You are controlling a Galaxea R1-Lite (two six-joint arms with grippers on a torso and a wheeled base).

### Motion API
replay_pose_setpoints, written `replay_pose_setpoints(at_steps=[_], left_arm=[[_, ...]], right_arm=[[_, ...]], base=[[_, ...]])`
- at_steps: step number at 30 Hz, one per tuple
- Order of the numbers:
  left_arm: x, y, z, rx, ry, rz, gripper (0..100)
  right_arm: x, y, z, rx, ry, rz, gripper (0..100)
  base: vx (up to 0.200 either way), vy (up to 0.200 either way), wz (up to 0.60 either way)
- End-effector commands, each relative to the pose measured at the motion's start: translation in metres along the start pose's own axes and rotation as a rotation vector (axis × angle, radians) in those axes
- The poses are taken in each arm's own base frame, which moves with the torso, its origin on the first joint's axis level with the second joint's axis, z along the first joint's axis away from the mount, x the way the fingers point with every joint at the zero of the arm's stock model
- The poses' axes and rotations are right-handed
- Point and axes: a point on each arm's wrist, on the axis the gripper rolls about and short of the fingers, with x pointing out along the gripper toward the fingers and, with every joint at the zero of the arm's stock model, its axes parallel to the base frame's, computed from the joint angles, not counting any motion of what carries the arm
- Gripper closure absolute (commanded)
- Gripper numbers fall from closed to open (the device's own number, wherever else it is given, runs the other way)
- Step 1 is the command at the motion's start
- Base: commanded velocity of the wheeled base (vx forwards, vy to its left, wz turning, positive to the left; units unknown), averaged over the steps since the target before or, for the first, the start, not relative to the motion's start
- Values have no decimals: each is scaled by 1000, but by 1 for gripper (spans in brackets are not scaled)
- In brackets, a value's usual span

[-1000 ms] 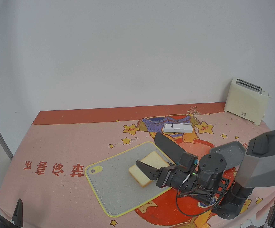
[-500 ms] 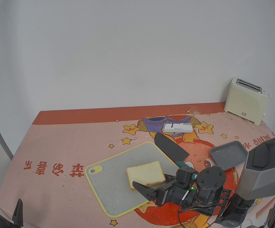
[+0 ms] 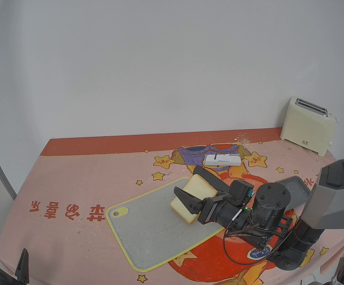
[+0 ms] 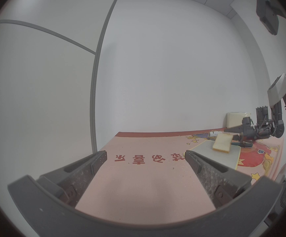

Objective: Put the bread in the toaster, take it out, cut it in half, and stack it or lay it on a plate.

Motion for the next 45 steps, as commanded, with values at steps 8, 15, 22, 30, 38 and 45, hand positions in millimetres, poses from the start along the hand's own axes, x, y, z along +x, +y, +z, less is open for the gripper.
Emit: replay_pose_setpoints(at_steps=[8, 15, 22, 30, 38, 45], left_arm=[[1, 0, -5, 0, 16, 2, 0], [1, 0, -5, 0, 15, 0, 0], [1, 0, -5, 0, 15, 0, 0], [1, 0, -5, 0, 15, 0, 0], [1, 0, -5, 0, 15, 0, 0], [1, 0, -5, 0, 15, 1, 0]], right_arm=[[-10, 11, -10, -4, 46, 39, 0], [-14, 23, -20, -12, 82, 78, 0], [-1, 2, -1, -4, 6, 12, 0], [-17, 17, -20, -69, 88, 56, 0], [-3, 0, -17, -69, 61, 1, 0], [-7, 8, -20, -70, 72, 26, 0]], base=[[0, 0, 0], [0, 0, 0], [0, 0, 0], [0, 0, 0], [0, 0, 0], [0, 0, 0]])
